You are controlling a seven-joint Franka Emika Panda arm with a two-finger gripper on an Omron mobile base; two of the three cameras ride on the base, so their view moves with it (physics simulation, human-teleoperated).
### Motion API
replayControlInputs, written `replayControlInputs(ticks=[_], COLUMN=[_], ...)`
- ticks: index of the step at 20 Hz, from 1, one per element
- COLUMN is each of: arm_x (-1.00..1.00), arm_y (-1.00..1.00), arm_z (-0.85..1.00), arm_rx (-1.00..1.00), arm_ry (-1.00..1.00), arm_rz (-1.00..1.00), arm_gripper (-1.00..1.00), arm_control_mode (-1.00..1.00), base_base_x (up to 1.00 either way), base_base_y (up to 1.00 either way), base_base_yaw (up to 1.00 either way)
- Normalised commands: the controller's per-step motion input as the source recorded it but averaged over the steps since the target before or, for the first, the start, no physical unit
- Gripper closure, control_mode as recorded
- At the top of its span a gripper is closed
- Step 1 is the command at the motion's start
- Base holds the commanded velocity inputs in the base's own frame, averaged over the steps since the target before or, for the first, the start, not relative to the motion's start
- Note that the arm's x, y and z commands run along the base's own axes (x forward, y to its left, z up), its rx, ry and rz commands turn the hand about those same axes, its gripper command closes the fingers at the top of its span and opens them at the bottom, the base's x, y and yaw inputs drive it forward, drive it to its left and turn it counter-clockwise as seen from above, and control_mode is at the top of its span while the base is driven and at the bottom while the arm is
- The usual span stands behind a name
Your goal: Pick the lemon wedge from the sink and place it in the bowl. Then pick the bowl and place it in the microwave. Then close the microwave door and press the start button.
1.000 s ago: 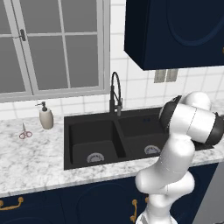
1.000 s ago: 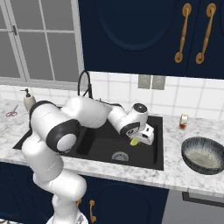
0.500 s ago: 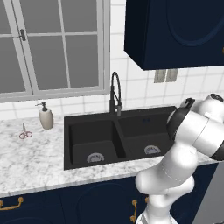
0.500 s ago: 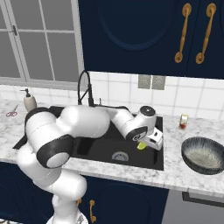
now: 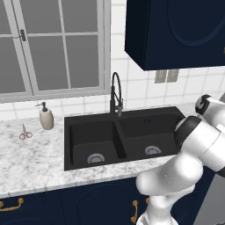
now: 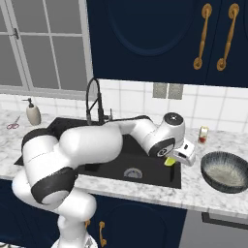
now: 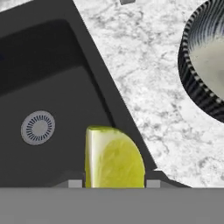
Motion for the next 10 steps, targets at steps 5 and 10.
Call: replayControlInputs(ticks=[5,10], arm_x=[0.00,0.00], arm_y=[-0.89,-0.86], arm_z=[0.08,0.00], arm_rx=[0.00,0.00], arm_ry=[0.06,-0.01], arm_rz=[-0.14,-0.10], arm_gripper=[1.00,1.00], arm_control_mode=[-1.00,-1.00], base_base_x=[0.00,0.00], base_base_y=[0.00,0.00], base_base_yaw=[0.00,0.00])
